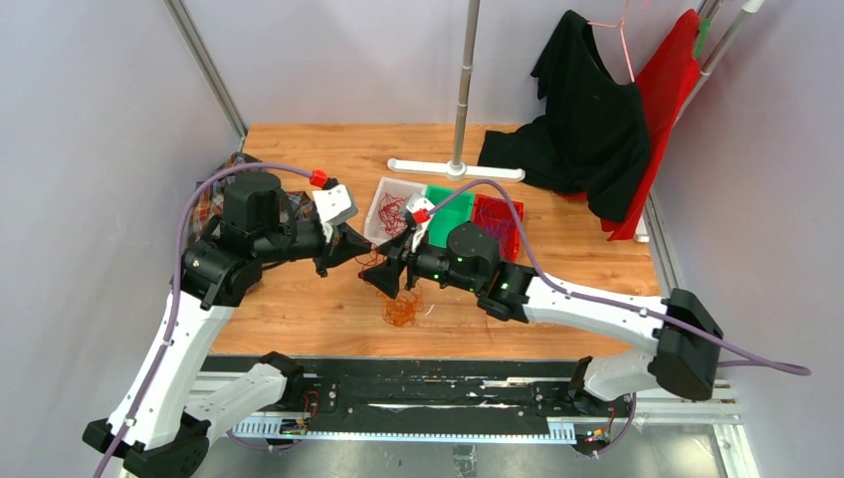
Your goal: Untangle the cables
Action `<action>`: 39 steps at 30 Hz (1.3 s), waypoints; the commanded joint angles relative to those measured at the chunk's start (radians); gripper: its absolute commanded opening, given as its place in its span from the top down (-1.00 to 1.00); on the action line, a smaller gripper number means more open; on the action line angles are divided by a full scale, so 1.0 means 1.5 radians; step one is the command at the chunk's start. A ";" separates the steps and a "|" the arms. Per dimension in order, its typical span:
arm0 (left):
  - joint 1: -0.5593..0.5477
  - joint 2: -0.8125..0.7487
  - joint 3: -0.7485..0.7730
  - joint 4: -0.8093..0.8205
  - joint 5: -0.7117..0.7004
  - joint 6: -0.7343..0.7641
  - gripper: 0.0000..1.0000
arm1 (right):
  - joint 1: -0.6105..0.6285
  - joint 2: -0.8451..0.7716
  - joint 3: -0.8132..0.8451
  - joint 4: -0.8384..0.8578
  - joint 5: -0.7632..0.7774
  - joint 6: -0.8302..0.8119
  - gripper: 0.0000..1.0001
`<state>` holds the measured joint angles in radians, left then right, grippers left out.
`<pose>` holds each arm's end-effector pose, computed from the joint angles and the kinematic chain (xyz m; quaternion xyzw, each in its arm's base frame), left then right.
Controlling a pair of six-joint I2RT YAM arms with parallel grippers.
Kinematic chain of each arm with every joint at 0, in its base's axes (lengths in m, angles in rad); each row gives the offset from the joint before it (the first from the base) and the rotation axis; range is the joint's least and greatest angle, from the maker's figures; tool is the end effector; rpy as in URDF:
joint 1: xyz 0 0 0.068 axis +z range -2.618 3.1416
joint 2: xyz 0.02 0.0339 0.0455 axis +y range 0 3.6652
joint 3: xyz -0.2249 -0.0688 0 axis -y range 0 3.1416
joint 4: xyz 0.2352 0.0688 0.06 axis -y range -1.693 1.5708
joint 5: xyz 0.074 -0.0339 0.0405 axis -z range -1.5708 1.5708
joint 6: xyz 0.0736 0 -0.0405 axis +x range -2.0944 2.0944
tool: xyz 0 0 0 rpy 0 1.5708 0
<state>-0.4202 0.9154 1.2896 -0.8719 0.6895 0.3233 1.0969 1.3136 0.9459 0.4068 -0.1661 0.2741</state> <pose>0.1588 -0.1222 0.3712 0.4548 0.6909 -0.3134 0.4665 0.1490 0.3173 0.3082 -0.3310 0.6092 0.4992 0.5196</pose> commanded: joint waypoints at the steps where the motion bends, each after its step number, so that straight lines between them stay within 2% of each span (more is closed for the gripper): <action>1: 0.004 0.003 0.029 -0.017 0.029 0.003 0.99 | -0.005 0.060 0.042 0.081 -0.028 -0.013 -0.32; 3: 0.005 0.003 0.032 -0.017 0.033 0.000 0.99 | -0.005 0.075 0.050 0.080 -0.004 -0.018 -0.19; 4: 0.005 0.002 0.031 -0.018 0.034 0.001 0.99 | -0.005 0.076 0.049 0.081 0.013 -0.020 -0.06; 6: 0.005 0.001 0.029 -0.020 0.031 0.004 0.99 | -0.005 0.071 0.041 0.089 0.034 -0.027 0.35; 10: 0.005 -0.001 0.021 -0.020 0.031 0.008 0.99 | -0.006 0.047 0.020 0.083 0.069 -0.041 0.92; 12: 0.005 0.003 0.021 -0.021 0.028 0.010 0.91 | -0.007 0.034 0.014 0.075 0.087 -0.051 0.99; 13: 0.004 0.006 0.022 -0.020 0.021 0.011 0.70 | -0.010 0.029 0.014 0.066 0.091 -0.055 0.99; 14: 0.004 0.010 0.022 -0.020 0.010 0.013 0.37 | -0.014 0.024 0.014 0.052 0.100 -0.061 0.99; 16: 0.004 0.017 0.021 -0.020 -0.024 0.014 0.01 | -0.031 0.013 0.020 0.016 0.115 -0.067 0.99; 17: 0.005 0.019 0.021 -0.020 -0.043 0.015 -0.28 | -0.045 0.010 0.022 -0.001 0.118 -0.063 0.99; 18: 0.004 0.021 0.019 -0.021 -0.062 0.015 -0.65 | -0.063 0.009 0.023 -0.017 0.118 -0.058 0.99; 20: 0.005 0.025 0.016 -0.021 -0.099 0.013 -0.97 | -0.113 0.008 0.023 -0.041 0.103 -0.044 0.99; 30: 0.005 0.017 -0.025 -0.031 -0.168 0.038 -0.96 | -0.286 0.108 0.079 -0.123 0.042 -0.027 0.99; 39: 0.005 0.005 -0.065 -0.033 -0.175 0.070 -0.96 | -0.310 0.193 0.161 -0.124 -0.025 0.006 0.99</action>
<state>-0.4198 0.9394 1.2148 -0.9230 0.4374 0.3946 0.6388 1.5929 1.1091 0.2173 -0.1364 0.2417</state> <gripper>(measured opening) 0.976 0.009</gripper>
